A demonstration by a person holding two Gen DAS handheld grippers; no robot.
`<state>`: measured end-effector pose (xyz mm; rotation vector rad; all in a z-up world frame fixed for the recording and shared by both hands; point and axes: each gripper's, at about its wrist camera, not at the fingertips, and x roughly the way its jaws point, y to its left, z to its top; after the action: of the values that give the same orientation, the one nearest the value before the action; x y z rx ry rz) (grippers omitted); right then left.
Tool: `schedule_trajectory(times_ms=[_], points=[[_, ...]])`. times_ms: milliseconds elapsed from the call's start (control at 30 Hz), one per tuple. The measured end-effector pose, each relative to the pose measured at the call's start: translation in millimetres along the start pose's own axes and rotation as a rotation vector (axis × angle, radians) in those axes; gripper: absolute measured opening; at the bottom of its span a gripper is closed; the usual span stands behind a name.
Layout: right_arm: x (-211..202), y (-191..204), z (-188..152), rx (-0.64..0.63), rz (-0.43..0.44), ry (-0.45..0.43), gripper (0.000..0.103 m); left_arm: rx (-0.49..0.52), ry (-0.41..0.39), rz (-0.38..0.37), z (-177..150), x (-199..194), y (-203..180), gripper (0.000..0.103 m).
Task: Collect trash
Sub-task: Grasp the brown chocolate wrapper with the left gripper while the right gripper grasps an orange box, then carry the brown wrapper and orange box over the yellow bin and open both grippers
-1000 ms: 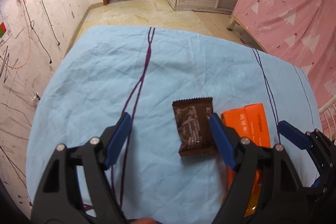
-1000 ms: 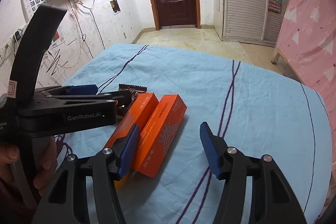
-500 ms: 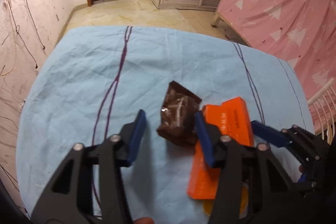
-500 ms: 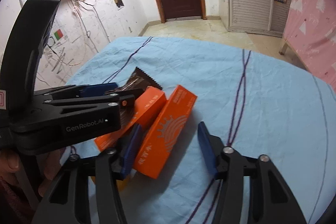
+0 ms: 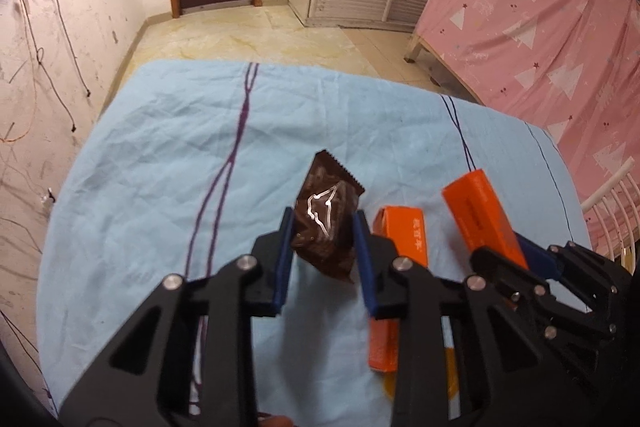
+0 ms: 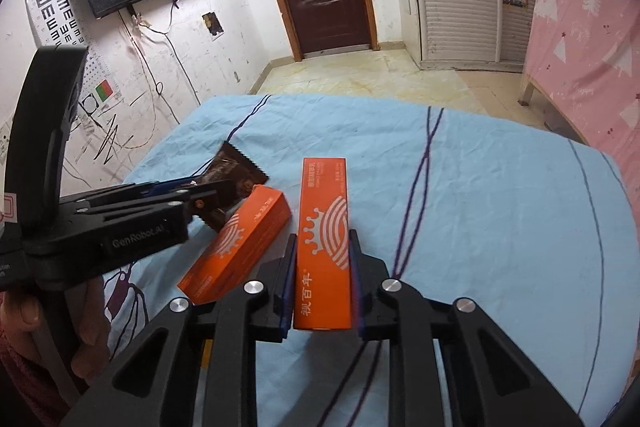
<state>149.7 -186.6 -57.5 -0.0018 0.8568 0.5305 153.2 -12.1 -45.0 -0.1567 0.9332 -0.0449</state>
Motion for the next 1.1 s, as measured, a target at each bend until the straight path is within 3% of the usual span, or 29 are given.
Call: schedule_trajectory(times_ms=[400, 1100], points=[[-42.2, -37.0, -7.0, 0.058, -0.072, -0.106, 0.016, 0.05, -0.093, 0.022, 3.4, -31.0, -29.2, 0.027], [-133.0, -134.7, -48.1, 0.198, -0.185, -0.261, 0.016, 0.232, -0.131, -0.069, -16.6, -46.7, -158.2, 0.027]])
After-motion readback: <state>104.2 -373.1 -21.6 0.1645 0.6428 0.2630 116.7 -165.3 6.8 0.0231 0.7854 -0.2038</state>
